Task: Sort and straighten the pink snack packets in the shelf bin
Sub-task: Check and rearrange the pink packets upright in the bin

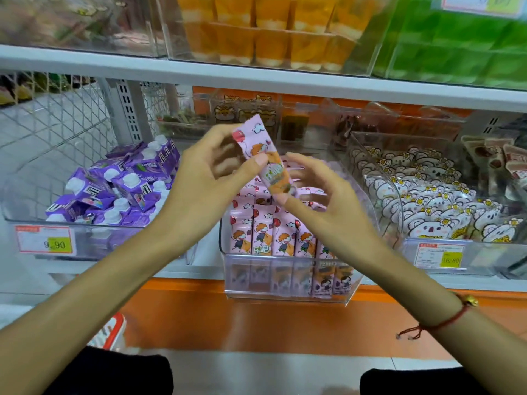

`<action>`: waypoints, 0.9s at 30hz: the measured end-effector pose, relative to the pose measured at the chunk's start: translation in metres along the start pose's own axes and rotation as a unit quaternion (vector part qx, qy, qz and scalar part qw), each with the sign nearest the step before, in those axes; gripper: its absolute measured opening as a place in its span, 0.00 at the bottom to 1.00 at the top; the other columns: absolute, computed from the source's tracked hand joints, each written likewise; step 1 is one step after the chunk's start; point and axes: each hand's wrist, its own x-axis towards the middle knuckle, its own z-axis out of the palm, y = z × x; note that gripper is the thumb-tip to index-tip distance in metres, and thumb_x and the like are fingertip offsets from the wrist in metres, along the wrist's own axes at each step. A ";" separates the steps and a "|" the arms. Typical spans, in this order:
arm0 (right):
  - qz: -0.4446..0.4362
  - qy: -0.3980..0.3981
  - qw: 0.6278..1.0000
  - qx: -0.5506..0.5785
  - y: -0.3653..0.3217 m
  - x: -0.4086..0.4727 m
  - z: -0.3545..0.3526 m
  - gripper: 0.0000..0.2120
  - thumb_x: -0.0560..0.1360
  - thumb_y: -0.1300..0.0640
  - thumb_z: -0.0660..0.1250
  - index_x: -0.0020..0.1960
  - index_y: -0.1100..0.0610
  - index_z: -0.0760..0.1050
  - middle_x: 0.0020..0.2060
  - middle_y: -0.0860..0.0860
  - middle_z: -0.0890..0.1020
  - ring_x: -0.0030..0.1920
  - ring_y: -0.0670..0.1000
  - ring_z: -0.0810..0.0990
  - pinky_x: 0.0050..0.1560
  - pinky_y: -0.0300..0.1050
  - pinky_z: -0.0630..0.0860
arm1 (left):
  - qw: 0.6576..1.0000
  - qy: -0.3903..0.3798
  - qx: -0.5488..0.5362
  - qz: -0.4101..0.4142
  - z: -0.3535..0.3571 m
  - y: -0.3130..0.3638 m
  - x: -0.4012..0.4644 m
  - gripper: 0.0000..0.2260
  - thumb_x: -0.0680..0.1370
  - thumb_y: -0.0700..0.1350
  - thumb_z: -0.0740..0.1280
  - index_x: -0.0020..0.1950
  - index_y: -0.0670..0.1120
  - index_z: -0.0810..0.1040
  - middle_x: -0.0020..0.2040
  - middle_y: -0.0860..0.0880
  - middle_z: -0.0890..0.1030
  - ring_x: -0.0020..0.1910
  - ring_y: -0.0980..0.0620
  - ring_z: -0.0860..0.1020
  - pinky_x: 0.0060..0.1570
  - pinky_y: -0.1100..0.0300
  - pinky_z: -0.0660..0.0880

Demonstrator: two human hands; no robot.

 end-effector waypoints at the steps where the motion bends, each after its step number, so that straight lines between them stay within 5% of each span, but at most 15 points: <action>1: 0.018 -0.001 0.999 -0.040 0.005 0.001 0.001 0.23 0.75 0.56 0.69 0.67 0.47 0.67 0.55 0.42 0.77 0.56 0.41 0.74 0.55 0.39 0.73 | 1.000 0.026 -0.001 0.017 -0.001 -0.002 0.001 0.12 0.75 0.39 0.69 0.57 0.47 0.73 0.49 0.55 0.81 0.48 0.63 0.81 0.50 0.69 0.75; 4: 0.026 -0.039 0.979 -0.197 0.020 0.002 0.005 0.19 0.76 0.54 0.68 0.65 0.52 0.69 0.57 0.48 0.76 0.58 0.48 0.72 0.56 0.43 0.70 | 0.997 0.064 0.021 0.041 -0.006 -0.008 0.005 0.13 0.76 0.35 0.69 0.57 0.45 0.70 0.52 0.53 0.79 0.51 0.64 0.81 0.49 0.72 0.74; 8: -0.030 -0.064 0.945 -0.319 0.026 0.006 0.011 0.19 0.76 0.49 0.66 0.66 0.51 0.72 0.54 0.51 0.73 0.56 0.51 0.69 0.54 0.46 0.67 | 0.996 0.014 0.084 0.024 -0.008 -0.021 0.012 0.14 0.76 0.36 0.68 0.58 0.46 0.70 0.52 0.56 0.80 0.51 0.65 0.80 0.50 0.71 0.74; 13: -0.013 -0.092 0.942 -0.323 0.029 0.009 0.011 0.19 0.76 0.44 0.65 0.63 0.50 0.76 0.52 0.51 0.73 0.51 0.49 0.67 0.49 0.46 0.67 | 0.977 -0.076 0.201 -0.008 -0.010 -0.034 0.020 0.14 0.77 0.42 0.69 0.60 0.51 0.69 0.52 0.51 0.82 0.54 0.51 0.81 0.58 0.46 0.76; 17: 0.002 -0.090 0.955 -0.281 0.028 0.008 0.007 0.16 0.74 0.45 0.68 0.59 0.49 0.78 0.50 0.50 0.74 0.53 0.50 0.71 0.54 0.49 0.72 | 0.941 -0.140 0.308 0.025 -0.012 -0.033 0.025 0.15 0.77 0.48 0.68 0.61 0.53 0.68 0.50 0.58 0.80 0.51 0.57 0.80 0.51 0.52 0.76; 20: -0.001 -0.086 0.958 -0.275 0.028 0.007 0.007 0.16 0.73 0.45 0.68 0.59 0.48 0.78 0.50 0.49 0.74 0.53 0.50 0.72 0.54 0.50 0.72 | 0.890 -0.201 0.405 0.051 -0.012 -0.029 0.041 0.15 0.73 0.50 0.72 0.57 0.53 0.73 0.54 0.54 0.78 0.56 0.52 0.76 0.51 0.54 0.71; 25: -0.007 -0.085 0.959 -0.271 0.030 0.007 0.008 0.17 0.74 0.44 0.67 0.60 0.48 0.78 0.50 0.49 0.74 0.53 0.50 0.72 0.53 0.50 0.73 | 0.743 -0.287 0.601 0.074 0.003 -0.031 0.067 0.17 0.71 0.58 0.72 0.56 0.52 0.79 0.44 0.55 0.75 0.53 0.48 0.75 0.43 0.58 0.64; 27: -0.012 -0.083 0.956 -0.281 0.031 0.007 0.008 0.17 0.75 0.44 0.66 0.61 0.48 0.77 0.50 0.48 0.74 0.52 0.48 0.71 0.52 0.47 0.73 | 0.697 -0.327 0.633 0.081 0.009 -0.037 0.072 0.16 0.73 0.58 0.70 0.55 0.52 0.81 0.46 0.55 0.80 0.54 0.48 0.77 0.45 0.58 0.65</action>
